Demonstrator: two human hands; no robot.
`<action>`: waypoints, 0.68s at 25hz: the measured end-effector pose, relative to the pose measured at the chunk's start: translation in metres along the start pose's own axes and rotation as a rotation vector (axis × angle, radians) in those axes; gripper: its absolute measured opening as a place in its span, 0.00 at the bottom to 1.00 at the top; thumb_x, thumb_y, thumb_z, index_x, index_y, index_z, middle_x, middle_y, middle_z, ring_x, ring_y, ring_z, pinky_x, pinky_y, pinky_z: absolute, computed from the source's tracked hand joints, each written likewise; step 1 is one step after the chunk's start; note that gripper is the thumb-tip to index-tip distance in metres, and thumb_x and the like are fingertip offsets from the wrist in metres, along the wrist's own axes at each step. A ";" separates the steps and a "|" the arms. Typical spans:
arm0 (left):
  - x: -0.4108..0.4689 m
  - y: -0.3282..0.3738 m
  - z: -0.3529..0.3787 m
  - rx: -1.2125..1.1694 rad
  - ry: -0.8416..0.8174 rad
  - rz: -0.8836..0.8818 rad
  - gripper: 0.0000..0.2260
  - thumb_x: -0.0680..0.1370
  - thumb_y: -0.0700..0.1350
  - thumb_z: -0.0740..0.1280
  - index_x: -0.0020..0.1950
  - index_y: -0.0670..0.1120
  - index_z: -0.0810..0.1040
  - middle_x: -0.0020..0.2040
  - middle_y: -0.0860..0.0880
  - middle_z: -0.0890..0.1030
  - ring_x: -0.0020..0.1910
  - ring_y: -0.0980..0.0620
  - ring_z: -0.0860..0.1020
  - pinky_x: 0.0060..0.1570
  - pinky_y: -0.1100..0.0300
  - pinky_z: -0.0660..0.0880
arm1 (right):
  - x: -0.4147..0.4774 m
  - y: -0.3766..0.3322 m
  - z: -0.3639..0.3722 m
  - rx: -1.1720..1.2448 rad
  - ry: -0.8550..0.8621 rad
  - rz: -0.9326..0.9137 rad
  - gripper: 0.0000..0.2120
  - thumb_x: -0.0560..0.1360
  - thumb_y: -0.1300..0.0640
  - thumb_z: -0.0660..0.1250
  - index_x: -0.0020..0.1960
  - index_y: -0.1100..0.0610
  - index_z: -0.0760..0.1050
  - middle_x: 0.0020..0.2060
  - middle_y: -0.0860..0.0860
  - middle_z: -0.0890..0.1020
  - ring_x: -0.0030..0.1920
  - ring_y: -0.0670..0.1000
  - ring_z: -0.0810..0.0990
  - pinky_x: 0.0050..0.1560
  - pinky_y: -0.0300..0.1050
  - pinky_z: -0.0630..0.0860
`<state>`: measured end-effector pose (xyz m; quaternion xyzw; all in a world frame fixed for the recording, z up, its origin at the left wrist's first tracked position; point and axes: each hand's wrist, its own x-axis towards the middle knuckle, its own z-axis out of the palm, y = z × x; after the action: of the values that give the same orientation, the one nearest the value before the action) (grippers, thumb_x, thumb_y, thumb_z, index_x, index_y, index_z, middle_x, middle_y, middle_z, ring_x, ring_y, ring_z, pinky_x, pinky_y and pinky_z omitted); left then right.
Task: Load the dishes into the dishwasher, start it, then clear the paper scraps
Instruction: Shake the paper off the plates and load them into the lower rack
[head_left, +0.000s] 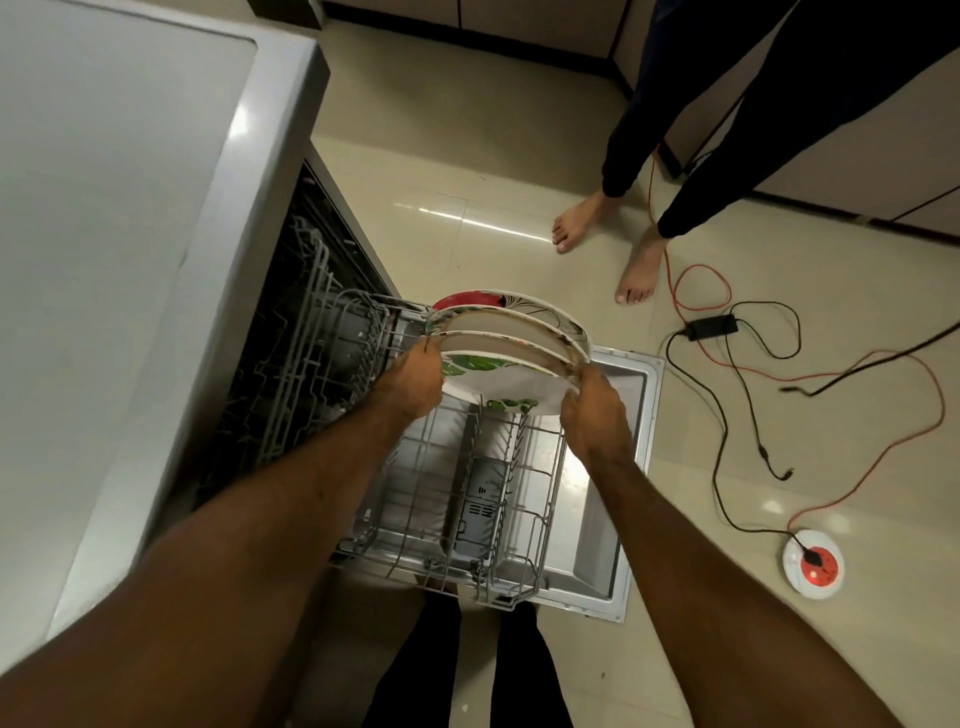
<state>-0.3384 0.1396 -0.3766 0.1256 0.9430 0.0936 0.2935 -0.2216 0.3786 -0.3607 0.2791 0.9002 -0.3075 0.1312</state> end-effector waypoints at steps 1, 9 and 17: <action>-0.008 0.005 -0.006 0.030 0.025 0.029 0.26 0.81 0.41 0.67 0.77 0.41 0.64 0.68 0.42 0.73 0.59 0.47 0.79 0.61 0.51 0.80 | -0.005 -0.007 -0.008 0.001 -0.002 -0.038 0.12 0.84 0.58 0.62 0.67 0.54 0.72 0.52 0.52 0.82 0.47 0.53 0.82 0.50 0.56 0.84; -0.109 0.067 -0.086 0.082 0.070 0.161 0.32 0.81 0.46 0.68 0.81 0.45 0.59 0.81 0.44 0.61 0.75 0.44 0.68 0.73 0.48 0.69 | -0.072 -0.074 -0.072 -0.062 -0.158 -0.433 0.32 0.81 0.46 0.68 0.80 0.52 0.60 0.77 0.53 0.69 0.75 0.54 0.69 0.73 0.56 0.69; -0.218 0.076 -0.131 0.053 0.114 0.198 0.26 0.78 0.51 0.71 0.75 0.49 0.70 0.70 0.47 0.76 0.67 0.47 0.77 0.65 0.50 0.77 | -0.152 -0.149 -0.111 -0.182 -0.236 -0.936 0.52 0.72 0.45 0.79 0.84 0.51 0.49 0.83 0.49 0.58 0.82 0.50 0.53 0.83 0.59 0.48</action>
<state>-0.2266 0.1347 -0.1358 0.2204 0.9432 0.1044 0.2255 -0.1921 0.2865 -0.1412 -0.2048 0.9312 -0.2832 0.1037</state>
